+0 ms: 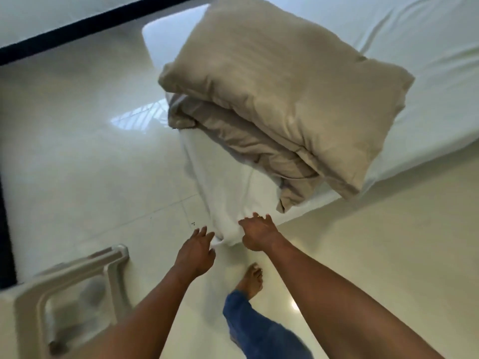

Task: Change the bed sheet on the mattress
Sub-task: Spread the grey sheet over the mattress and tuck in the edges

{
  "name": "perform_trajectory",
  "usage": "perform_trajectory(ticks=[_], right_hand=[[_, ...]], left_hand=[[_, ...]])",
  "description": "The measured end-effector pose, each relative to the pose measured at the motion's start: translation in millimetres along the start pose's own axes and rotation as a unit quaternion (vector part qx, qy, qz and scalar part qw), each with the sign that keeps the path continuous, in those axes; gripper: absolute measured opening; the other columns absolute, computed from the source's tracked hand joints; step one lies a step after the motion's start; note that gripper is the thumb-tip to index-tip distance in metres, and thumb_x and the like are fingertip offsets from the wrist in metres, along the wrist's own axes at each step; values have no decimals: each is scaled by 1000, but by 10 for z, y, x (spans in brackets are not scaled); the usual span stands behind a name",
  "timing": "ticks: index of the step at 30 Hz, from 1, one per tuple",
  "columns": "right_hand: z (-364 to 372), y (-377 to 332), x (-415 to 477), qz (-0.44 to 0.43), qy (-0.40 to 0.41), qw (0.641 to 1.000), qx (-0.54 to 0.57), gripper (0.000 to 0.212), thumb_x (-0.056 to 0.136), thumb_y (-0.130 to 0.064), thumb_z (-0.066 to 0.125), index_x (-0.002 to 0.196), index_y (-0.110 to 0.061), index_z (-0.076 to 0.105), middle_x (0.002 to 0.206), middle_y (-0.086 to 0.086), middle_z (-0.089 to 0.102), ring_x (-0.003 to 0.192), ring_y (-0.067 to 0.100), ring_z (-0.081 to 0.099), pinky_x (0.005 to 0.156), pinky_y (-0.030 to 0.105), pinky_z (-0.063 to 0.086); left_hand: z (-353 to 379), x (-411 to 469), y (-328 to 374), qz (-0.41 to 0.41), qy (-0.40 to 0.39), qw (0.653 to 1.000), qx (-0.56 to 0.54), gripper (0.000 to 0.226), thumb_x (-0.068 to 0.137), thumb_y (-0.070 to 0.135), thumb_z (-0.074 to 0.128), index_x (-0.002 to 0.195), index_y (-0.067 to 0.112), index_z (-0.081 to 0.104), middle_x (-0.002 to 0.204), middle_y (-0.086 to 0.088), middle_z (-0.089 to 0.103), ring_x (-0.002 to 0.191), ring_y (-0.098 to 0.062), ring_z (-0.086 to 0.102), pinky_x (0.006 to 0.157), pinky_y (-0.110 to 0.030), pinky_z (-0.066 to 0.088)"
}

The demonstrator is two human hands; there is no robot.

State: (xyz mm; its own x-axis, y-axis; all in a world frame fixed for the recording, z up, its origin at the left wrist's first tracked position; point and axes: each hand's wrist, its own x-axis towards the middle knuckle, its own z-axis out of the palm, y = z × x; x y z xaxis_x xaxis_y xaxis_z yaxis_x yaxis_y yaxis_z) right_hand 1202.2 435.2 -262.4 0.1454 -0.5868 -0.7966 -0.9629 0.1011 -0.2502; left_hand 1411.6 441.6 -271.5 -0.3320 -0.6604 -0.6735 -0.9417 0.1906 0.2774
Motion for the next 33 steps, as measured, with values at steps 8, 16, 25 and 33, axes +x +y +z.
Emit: perform_trajectory(ticks=[8, 16, 25, 33], right_hand=[[-267, -588, 611, -174, 258, 950, 25, 52, 94, -13, 55, 145, -15, 51, 160, 7, 39, 154, 26, 21, 122, 39, 23], [383, -427, 1887, -215, 436, 874, 0, 40, 86, -22, 53, 124, -18, 68, 167, 4, 28, 156, 22, 18, 127, 41, 12], [460, -414, 2043, -225, 486, 844, 7, 41, 88, -26, 53, 126, -26, 70, 166, -3, 31, 155, 16, 20, 127, 38, 12], [905, -419, 1649, -203, 500, 838, -77, 33, 88, -20, 61, 118, -14, 75, 155, 4, 48, 147, 27, 37, 118, 38, 29]], left_hand=[[43, 279, -188, -80, 195, 949, -234, 42, 97, 18, 58, 138, 17, 58, 135, -3, 65, 125, -22, 60, 105, -35, 47], [814, 1752, -595, -66, 318, 889, -322, 48, 97, 35, 51, 139, 15, 57, 126, -1, 69, 110, -20, 66, 90, -31, 52], [1335, 2036, -781, 19, 375, 850, -370, 28, 106, 30, 44, 100, 29, 72, 95, 1, 75, 95, -18, 69, 72, -32, 49], [1887, 1477, -617, 71, 326, 847, -415, 37, 101, 20, 46, 131, 33, 63, 128, -3, 69, 116, -22, 63, 89, -27, 47]])
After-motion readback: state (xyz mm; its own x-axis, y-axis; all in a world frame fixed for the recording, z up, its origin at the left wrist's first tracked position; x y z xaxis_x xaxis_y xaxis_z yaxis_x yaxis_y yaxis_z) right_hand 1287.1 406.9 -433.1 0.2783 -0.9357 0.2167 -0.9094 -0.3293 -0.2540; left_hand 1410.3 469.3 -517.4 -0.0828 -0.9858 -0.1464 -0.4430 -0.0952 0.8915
